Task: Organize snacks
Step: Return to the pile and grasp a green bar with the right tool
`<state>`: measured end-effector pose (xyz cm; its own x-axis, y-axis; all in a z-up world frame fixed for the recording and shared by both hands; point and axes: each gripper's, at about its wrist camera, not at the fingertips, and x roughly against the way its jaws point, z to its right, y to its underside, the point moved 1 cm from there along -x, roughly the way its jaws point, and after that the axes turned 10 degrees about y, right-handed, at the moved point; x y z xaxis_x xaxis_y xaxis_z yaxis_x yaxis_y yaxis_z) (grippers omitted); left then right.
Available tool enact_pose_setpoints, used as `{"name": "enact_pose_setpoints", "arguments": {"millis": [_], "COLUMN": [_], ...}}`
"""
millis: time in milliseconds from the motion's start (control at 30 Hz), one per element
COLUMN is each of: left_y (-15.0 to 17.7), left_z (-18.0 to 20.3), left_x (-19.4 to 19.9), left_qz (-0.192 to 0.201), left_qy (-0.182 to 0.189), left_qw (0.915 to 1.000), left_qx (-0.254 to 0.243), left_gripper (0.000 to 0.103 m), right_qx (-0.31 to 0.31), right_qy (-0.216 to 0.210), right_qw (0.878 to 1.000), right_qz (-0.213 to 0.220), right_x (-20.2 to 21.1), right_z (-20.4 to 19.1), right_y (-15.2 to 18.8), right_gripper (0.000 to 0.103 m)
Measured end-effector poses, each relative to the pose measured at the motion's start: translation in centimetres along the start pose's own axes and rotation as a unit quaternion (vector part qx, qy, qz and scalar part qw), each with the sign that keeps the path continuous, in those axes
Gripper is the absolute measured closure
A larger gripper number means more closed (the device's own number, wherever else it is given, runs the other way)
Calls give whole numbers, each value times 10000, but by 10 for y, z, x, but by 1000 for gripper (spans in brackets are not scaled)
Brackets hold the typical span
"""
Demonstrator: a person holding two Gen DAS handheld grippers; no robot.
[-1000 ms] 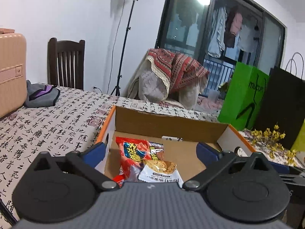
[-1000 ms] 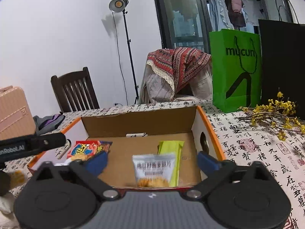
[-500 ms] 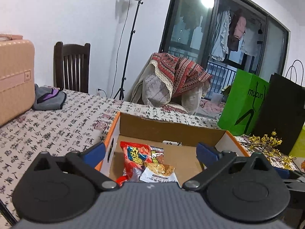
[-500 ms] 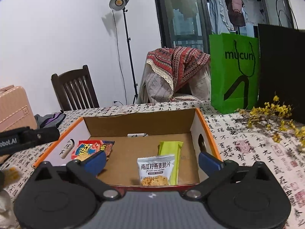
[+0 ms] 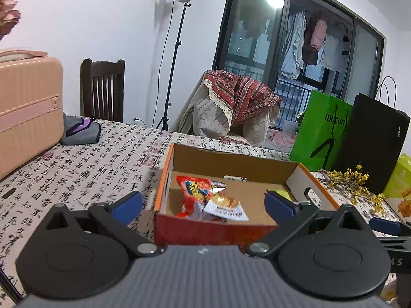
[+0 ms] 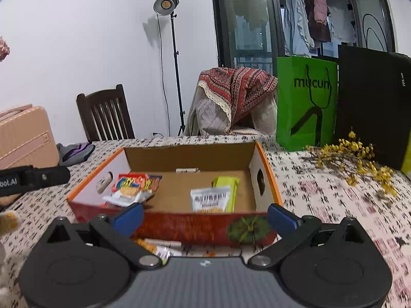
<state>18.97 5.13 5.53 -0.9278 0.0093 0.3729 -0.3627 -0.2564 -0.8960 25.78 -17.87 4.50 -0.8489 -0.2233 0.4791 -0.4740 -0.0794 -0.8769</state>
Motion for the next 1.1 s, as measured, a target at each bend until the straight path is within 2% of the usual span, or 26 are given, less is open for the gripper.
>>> {"name": "enact_pose_setpoints", "arguments": {"millis": [333,600,767,900,1100], "left_y": [23,45,58,67,73], "left_z": [-8,-24,-36,-47,-61], "left_x": [33,45,46,47,50], "left_qz": [-113,-316,-559,-681,-756], "left_qy": [28,-34,-167,-177,-194], "left_qw": [9999,9995,9982,9974,9969], "left_qx": [-88,-81,-154,-123,-79], "left_gripper": [0,0,0,0,0], "right_qx": [53,220,331,368,418], "right_qy": [-92,-134,-115,91,24], "right_qw": [9997,9981,9961,9953,9958], "right_qz": [-208,-567,-807,-892,-815], "right_x": [28,30,22,15,22], "right_z": [-7,-30,-51,-61,-64], "right_y": [33,64,80,86,90], "right_gripper": [0,2,30,43,61]}}
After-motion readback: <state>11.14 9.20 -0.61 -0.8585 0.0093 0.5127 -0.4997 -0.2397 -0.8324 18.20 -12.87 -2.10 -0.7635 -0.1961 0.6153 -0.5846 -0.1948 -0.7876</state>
